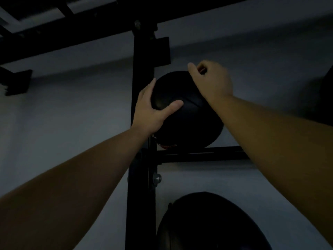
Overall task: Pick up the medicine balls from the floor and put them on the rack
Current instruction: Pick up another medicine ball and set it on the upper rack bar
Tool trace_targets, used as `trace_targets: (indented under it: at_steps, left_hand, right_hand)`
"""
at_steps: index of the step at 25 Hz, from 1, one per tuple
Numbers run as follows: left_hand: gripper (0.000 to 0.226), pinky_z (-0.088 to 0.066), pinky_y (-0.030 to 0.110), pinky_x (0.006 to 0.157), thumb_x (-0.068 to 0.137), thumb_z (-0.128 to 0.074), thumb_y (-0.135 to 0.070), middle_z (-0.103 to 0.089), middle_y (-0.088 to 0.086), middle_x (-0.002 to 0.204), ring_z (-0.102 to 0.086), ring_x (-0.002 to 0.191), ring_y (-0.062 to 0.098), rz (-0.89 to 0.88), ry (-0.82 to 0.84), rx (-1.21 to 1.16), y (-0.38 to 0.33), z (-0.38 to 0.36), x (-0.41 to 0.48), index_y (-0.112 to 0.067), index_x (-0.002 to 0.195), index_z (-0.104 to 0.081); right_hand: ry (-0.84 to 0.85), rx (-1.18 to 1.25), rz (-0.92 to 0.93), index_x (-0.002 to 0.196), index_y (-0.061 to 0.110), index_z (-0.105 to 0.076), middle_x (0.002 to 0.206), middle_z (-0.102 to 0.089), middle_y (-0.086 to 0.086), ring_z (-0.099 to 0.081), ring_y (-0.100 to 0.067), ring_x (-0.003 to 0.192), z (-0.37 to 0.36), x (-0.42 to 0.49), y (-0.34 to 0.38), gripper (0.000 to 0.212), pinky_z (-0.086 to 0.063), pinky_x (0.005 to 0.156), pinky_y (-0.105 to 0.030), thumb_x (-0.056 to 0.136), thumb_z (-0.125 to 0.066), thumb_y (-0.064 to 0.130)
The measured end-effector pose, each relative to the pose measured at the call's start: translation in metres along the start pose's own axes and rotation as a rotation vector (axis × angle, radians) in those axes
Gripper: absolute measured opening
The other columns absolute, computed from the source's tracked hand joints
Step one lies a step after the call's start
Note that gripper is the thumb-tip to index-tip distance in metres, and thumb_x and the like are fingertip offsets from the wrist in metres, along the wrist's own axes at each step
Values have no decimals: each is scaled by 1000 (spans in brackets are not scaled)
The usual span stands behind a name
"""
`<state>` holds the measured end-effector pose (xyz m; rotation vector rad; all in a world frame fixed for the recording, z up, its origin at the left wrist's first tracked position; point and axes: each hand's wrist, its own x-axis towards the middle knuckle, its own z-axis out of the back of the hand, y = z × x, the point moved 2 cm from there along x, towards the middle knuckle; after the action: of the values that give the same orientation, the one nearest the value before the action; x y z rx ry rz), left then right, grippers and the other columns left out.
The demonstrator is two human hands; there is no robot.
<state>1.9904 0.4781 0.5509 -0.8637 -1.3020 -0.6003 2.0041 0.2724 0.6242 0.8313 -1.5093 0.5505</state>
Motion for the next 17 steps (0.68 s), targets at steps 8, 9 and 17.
trace_targets:
  at_steps: [8, 9, 17]
  left_hand:
    - [112, -44, 25, 114, 63, -78, -84, -52, 1, 164, -54, 145, 17, 144, 145, 16, -7, -54, 35, -33, 159, -53]
    - [107, -41, 22, 108, 68, -77, -84, -50, 0, 166, -51, 147, 19, 174, 139, 24, -4, -63, 33, -35, 160, -51]
    - [103, -30, 28, 118, 87, -63, -80, -27, 2, 177, -37, 157, 24, 185, 325, 226, -1, -36, -8, -36, 171, -22]
  right_hand:
    - [341, 1, 94, 162, 35, -30, 164, -39, -8, -41, -34, 144, -4, -68, -87, 89, -38, 115, -49, 87, -26, 84]
    - [373, -17, 24, 164, 36, -20, 168, -30, -7, -37, -36, 147, -5, -78, -94, 92, -36, 117, -53, 86, -22, 86]
    - [639, -316, -122, 165, 37, 3, 171, -23, -10, -38, -40, 146, 28, -80, -69, 95, -37, 116, -51, 89, -20, 88]
